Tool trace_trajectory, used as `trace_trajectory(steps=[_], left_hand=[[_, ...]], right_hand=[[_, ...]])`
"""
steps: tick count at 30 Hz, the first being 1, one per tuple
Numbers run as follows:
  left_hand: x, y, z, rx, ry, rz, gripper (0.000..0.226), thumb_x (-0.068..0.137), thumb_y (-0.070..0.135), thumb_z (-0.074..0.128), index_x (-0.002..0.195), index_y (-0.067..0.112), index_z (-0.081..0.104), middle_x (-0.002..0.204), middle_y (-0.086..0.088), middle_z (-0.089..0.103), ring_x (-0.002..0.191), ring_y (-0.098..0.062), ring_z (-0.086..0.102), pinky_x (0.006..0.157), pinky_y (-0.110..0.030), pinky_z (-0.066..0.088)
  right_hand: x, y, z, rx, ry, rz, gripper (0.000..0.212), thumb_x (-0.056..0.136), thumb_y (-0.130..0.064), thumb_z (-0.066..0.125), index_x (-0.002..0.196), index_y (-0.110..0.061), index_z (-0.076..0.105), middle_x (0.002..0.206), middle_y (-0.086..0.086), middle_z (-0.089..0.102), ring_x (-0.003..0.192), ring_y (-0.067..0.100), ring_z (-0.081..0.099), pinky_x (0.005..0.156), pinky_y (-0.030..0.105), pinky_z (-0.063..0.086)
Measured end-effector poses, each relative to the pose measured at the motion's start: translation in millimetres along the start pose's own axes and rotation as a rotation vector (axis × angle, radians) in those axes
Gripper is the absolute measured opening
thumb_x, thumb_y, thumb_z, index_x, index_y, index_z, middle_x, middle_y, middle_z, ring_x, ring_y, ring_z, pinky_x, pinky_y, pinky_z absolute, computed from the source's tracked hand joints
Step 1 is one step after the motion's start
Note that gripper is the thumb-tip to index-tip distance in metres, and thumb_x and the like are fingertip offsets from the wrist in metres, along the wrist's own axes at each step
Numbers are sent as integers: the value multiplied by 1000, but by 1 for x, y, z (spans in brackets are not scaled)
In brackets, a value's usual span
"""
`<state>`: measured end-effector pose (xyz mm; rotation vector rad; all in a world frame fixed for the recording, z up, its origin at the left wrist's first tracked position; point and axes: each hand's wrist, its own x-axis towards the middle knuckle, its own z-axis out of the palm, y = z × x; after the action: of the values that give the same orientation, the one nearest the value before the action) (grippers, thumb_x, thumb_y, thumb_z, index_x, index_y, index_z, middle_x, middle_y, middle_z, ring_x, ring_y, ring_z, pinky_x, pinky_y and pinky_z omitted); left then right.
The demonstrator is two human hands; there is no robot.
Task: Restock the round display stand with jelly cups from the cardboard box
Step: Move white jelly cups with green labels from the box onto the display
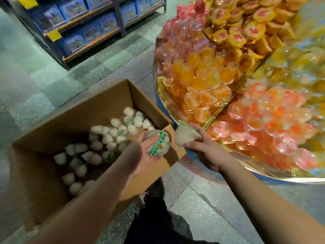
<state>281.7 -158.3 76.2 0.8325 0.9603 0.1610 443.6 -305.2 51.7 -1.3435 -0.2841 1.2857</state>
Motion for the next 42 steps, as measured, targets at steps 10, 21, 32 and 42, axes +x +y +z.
trace_trajectory(steps=[10,21,32,42], left_hand=[[-96,-109,249,213,-364,-29,42,80,25,70,120,21,57,105,-9,72,85,-22,69,65,-31,53],[-149,-200,453,469,-664,-153,28,96,9,53,124,10,54,93,-8,71,72,-17,67,52,-25,55],[-103,-261,595,612,-756,-260,30,95,19,61,121,5,58,98,-15,70,64,-22,66,48,-23,54],[-9,-282,740,641,-636,-191,30,89,30,70,114,16,60,91,3,70,64,-9,60,52,-19,42]], right_hand=[[-251,23,-180,-141,357,-216,79,75,-3,80,136,-32,39,111,-1,72,103,13,68,91,27,52],[-431,41,-294,-242,812,-294,65,79,-14,81,122,-40,39,116,-14,64,106,2,63,99,23,47],[-473,38,-429,-239,890,-184,90,80,-21,82,143,-34,19,116,-21,55,96,-18,54,90,1,39],[-432,-24,-609,204,793,-231,69,88,-43,67,147,-26,34,131,3,62,107,17,63,82,31,47]])
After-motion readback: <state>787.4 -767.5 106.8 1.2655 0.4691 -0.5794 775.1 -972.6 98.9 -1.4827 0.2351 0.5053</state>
